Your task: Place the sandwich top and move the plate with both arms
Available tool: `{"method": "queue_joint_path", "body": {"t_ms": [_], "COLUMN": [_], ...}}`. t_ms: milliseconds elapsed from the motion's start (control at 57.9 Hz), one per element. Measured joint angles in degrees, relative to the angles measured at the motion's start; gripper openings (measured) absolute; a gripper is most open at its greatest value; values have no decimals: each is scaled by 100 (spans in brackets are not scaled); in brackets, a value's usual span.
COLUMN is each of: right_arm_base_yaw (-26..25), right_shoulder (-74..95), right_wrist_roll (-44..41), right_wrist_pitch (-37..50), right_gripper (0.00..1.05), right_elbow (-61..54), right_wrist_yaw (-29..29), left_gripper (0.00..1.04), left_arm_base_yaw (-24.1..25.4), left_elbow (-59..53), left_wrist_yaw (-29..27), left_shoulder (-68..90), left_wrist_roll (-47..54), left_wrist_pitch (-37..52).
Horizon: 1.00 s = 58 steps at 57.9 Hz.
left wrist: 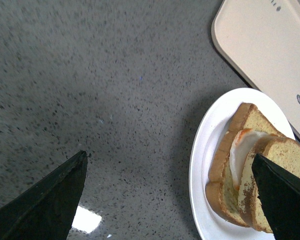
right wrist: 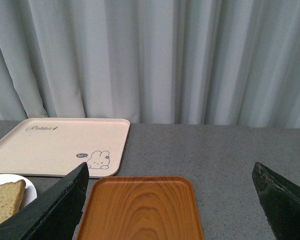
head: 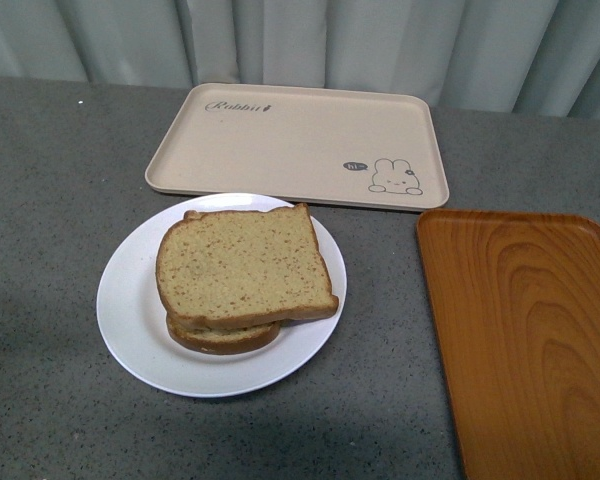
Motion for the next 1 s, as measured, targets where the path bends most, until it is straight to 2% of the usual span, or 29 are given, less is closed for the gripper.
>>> {"method": "queue_joint_path", "body": {"t_ms": [346,1003], "right_arm_base_yaw": [0,0], "right_shoulder": [0,0], "right_wrist_roll": [0,0], "right_wrist_pitch": [0,0], "right_gripper": [96,96], "right_elbow": [0,0], "right_wrist_yaw": [0,0], "left_gripper": [98,98], "left_arm_base_yaw": [-109,-643], "left_elbow": [509,1014], "left_wrist_yaw": [411,684], "left_shoulder": [1467,2455], "left_wrist_roll": [-909,-1685], "left_wrist_pitch": [138,531]}}
